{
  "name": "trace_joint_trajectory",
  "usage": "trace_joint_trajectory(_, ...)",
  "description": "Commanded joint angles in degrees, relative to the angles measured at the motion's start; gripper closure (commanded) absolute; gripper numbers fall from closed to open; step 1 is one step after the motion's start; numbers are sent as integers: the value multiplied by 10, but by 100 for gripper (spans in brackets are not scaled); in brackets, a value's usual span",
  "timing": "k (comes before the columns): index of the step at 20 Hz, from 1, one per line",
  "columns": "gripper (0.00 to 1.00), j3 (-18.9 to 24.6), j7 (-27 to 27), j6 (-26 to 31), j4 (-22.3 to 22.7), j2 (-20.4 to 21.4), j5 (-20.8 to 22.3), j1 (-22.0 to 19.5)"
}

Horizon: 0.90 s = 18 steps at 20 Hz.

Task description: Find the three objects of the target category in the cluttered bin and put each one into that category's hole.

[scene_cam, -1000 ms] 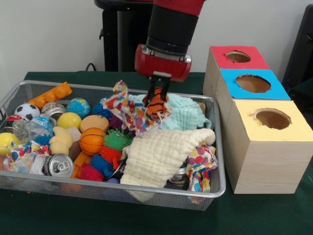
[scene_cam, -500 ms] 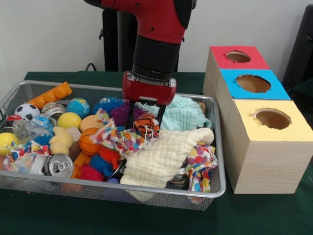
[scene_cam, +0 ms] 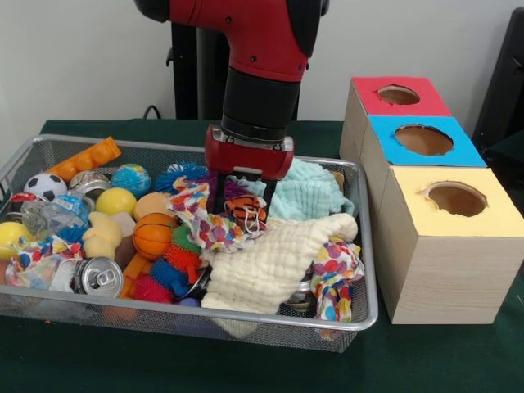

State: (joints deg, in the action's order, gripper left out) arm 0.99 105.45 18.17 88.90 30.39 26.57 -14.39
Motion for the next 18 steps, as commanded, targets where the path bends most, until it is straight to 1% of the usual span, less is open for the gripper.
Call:
trace_joint_trajectory(1,0,21,-1,133,-13,-31,-19,2)
trace_joint_trajectory(3,0,31,-13,144,-14,-33,-19,-3)
trace_joint_trajectory(4,100,46,-23,143,-12,-33,-16,-14)
trace_joint_trajectory(7,100,38,-13,169,-24,-38,-24,-6)
trace_joint_trajectory(9,100,44,-18,193,-32,-44,-28,-9)
trace_joint_trajectory(10,100,52,-27,196,-35,-48,-28,-15)
trace_joint_trajectory(13,100,52,-29,200,-43,-52,-22,-14)
trace_joint_trajectory(14,100,48,-19,190,-37,-45,-20,-11)
trace_joint_trajectory(15,100,47,-16,192,-37,-42,-19,-9)
trace_joint_trajectory(17,100,48,-15,181,-21,-22,-15,-6)
trace_joint_trajectory(18,100,47,-14,169,-11,-4,-9,-1)
